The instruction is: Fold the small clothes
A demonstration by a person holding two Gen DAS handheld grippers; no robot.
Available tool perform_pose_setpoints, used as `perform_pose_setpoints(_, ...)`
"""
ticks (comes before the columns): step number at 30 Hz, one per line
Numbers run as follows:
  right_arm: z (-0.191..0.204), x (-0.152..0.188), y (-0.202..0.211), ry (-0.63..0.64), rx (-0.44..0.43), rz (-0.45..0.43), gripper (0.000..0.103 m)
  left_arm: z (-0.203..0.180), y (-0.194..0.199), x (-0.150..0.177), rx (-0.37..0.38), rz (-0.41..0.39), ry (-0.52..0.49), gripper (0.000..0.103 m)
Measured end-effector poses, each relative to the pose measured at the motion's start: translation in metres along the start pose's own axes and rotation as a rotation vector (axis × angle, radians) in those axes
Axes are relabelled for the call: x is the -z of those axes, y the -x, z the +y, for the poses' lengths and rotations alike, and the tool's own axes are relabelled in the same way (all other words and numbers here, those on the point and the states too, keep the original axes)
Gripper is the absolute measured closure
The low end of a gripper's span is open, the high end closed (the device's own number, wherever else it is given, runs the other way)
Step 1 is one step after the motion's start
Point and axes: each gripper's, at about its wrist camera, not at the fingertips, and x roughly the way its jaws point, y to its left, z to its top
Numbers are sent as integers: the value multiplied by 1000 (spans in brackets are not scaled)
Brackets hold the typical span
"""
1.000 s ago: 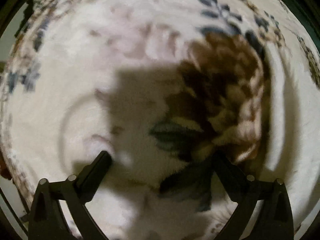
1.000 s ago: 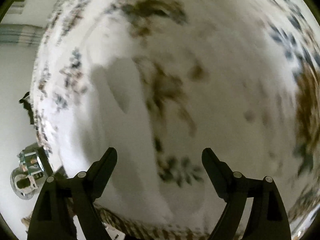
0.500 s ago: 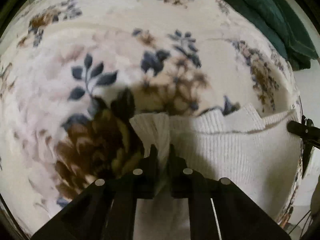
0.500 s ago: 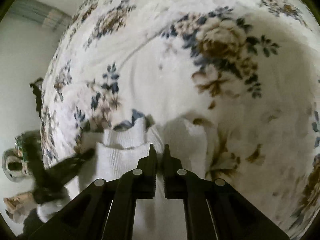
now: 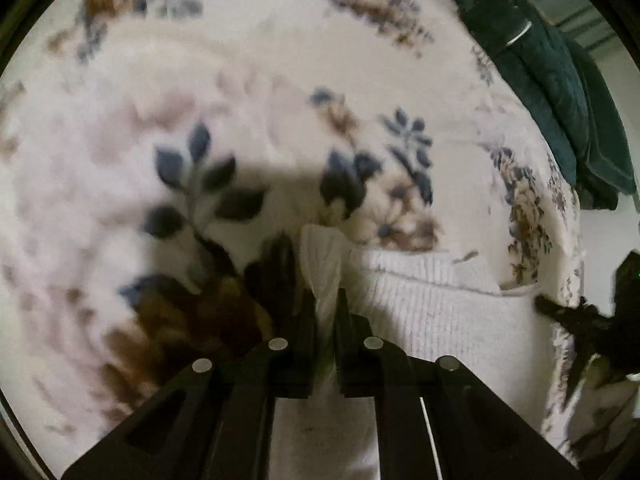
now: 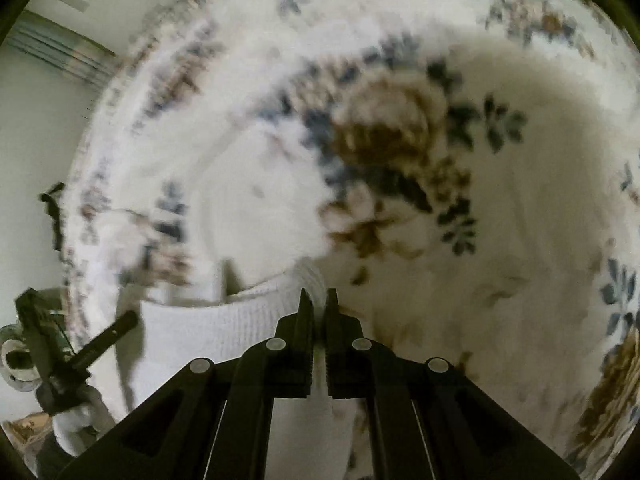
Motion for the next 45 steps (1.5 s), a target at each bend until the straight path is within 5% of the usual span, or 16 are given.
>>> perform_pose_setpoints(3,-9,3,-7,-35,-70,63,98,1,18,8,59,23,17,89)
perform_pose_setpoints(5,-19,11,2,-70,-168,104,84,6,36,19,83,29,34,70)
perform_pose_setpoints(6,-26,18,8,-93,-212,120,61,9,47,29,82,18,35,62)
perform_pose_setpoints(7,-36,31,19,-126,-262,125,46,13,56,37,76,5,34,62)
perform_pose_setpoints(8,-44,44,26,-153,-298,131,45,17,67,52,65,-2,31,62)
perform_pose_setpoints(17,-57,197,7,-178,-357,414,45,35,72,167,137,150,70,62)
perform_pose_setpoints(18,-53,204,3,-163,-358,417,45,34,71,173,151,136,67,62)
perform_pose_setpoints(21,-43,213,1,-92,-261,375,75,36,65,177,163,135,68,91)
perform_pose_setpoints(24,-48,208,9,-114,-101,377,93,41,68,173,179,138,57,93)
perform_pose_setpoints(29,-47,199,3,-98,-143,413,93,39,74,164,203,160,41,88)
perform_pose_setpoints(32,-48,192,6,-66,-217,413,79,46,75,154,255,110,62,65)
perform_pose_setpoints(33,-55,188,10,-80,-265,385,56,49,72,151,296,100,74,51)
perform_pose_setpoints(34,-63,181,14,-96,-323,327,30,51,63,147,351,94,86,48)
perform_pose_setpoints(36,-72,172,5,-116,-386,298,15,54,43,143,374,107,80,48)
perform_pose_setpoints(41,-77,159,-58,-256,-612,395,15,52,6,127,517,136,114,47)
perform_pose_setpoints(45,-54,151,-71,-216,-661,396,18,47,-1,117,578,125,123,48)
